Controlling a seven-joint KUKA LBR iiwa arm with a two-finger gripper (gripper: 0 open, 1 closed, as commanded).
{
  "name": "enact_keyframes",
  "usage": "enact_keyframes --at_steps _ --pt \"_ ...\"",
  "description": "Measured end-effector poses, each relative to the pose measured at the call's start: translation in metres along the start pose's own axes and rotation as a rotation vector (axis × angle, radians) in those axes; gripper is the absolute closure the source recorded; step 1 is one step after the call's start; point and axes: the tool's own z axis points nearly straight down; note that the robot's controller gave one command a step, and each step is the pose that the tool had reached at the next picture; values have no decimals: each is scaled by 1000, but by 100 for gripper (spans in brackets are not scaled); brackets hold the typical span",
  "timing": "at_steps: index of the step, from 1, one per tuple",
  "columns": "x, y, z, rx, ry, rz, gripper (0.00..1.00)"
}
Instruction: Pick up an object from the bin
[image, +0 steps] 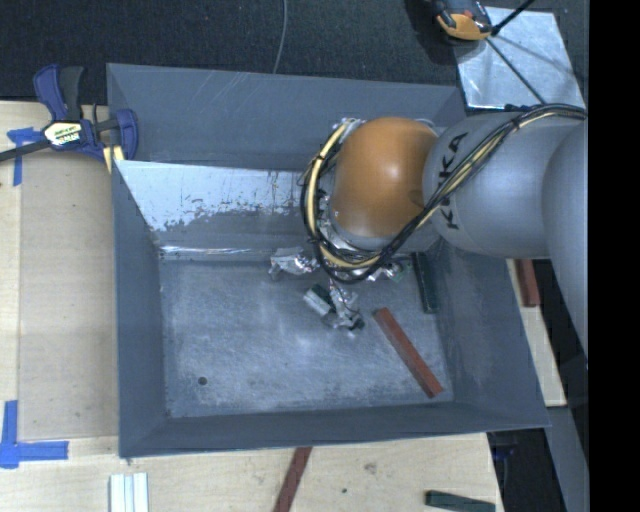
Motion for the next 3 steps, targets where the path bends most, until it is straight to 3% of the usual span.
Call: enact_keyframes --at_steps 1,2,3 --pt "33 -24 -1 0 0 -31 100" --pt "33 -24 -1 0 0 -30 100" --pt "30 -20 -154 3 -3 8 100"
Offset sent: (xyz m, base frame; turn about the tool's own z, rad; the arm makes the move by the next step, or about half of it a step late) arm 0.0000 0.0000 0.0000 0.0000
